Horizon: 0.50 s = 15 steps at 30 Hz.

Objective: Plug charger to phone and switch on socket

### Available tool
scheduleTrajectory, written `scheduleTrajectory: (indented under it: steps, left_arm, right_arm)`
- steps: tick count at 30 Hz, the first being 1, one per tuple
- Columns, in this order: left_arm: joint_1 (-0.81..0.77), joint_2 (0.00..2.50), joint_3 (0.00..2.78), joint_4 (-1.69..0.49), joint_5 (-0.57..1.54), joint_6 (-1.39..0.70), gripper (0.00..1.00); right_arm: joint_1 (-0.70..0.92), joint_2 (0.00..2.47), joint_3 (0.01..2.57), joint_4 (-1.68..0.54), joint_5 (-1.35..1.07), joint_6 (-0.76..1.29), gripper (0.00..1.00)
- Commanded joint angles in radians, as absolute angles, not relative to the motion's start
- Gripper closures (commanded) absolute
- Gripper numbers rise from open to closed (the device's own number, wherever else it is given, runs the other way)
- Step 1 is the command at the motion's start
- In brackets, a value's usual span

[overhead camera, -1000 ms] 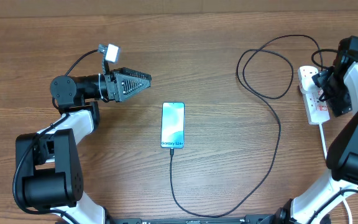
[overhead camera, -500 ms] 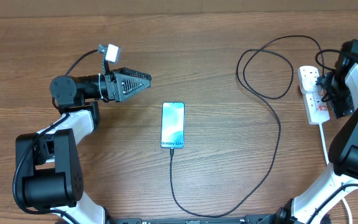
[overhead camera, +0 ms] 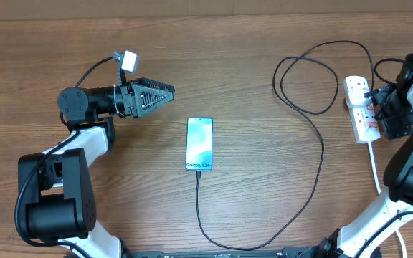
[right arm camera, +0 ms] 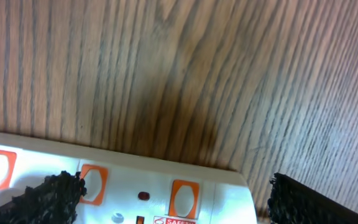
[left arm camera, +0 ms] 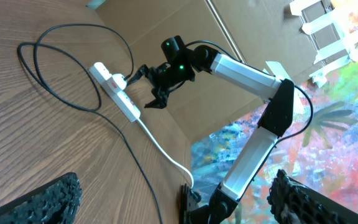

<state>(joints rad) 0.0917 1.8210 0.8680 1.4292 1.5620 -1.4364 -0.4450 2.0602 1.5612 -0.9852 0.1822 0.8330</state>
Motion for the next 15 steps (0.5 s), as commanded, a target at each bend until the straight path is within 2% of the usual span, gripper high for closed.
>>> scheduleTrajectory:
  steps: [1, 15]
  left_arm:
    - [0.091, 1.798, 0.872, 1.436, 1.579, -1.413, 0.00]
    - [0.091, 1.798, 0.872, 1.436, 1.579, -1.413, 0.01]
  right_arm:
    - [-0.445, 2.071, 1.557, -0.981, 0.125, 0.776, 0.00]
    - [-0.445, 2.073, 1.557, -0.968, 0.141, 0.750, 0.00]
